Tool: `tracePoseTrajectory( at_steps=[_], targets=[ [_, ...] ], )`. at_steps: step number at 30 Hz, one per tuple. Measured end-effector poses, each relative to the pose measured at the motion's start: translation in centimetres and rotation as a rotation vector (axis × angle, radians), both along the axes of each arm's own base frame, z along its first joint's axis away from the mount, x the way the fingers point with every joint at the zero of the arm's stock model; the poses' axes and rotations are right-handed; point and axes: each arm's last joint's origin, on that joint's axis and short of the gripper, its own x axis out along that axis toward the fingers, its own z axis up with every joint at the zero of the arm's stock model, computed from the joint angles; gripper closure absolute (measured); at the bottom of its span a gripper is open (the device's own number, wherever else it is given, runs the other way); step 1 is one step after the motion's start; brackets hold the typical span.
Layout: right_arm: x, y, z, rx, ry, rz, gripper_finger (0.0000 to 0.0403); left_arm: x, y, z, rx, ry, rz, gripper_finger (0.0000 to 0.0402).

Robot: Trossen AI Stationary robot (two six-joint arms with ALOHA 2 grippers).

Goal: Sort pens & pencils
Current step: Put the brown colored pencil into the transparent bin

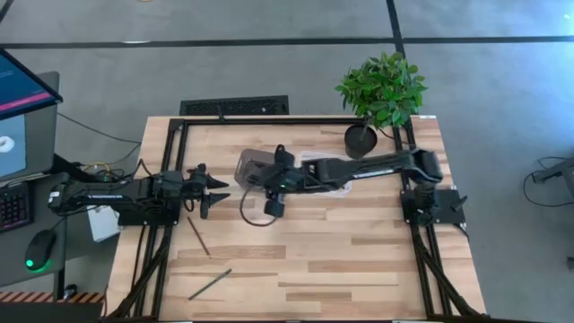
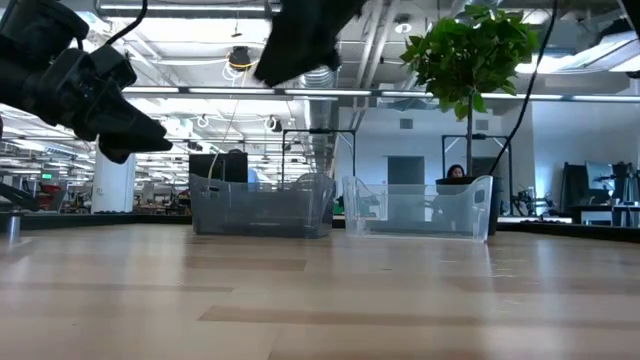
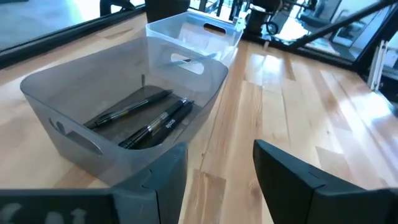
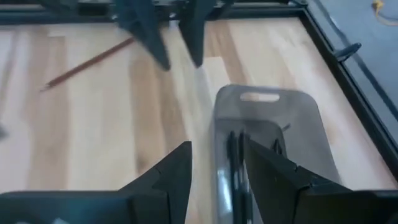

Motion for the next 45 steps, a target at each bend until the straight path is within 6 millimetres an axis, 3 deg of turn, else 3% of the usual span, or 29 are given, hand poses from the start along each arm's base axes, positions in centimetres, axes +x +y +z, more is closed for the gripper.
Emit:
tracePoseTrajectory(
  at_steps=[5,11,16,22,31,39,45],
  targets=[
    [-3.6,2.2,2.6,0.096,0.085,-0.054,0.0232,0.0,0.0,0.1,-0.090,-0.024,0.027,0.0228],
    [-6.4,5.0,3.3,0.124,0.179,-0.122,0.0233,0.1,-0.3,0.2,-0.228,-0.050,-0.057,0.0228],
    [-7.7,7.1,1.9,0.003,0.199,-0.207,0.0230,0.2,-1.0,0.9,-0.288,-0.099,-0.273,0.0228],
    [-8.8,8.4,-1.4,0.041,0.183,-0.233,0.0231,0.3,-1.8,2.5,-0.338,-0.216,-0.414,0.0228],
    [-8.8,6.5,-7.6,0.150,0.109,-0.228,0.0230,-0.1,-3.7,6.3,-0.371,-0.290,-0.492,0.0228],
    [-8.7,3.2,-11.6,0.267,0.020,-0.035,0.0232,-1.1,-4.2,9.3,-0.371,-0.201,-0.247,0.0228],
    [-9.1,0.1,-13.1,0.328,-0.056,0.046,0.0231,-0.6,-4.8,11.0,-0.396,-0.182,-0.121,0.0228]
  ],
)
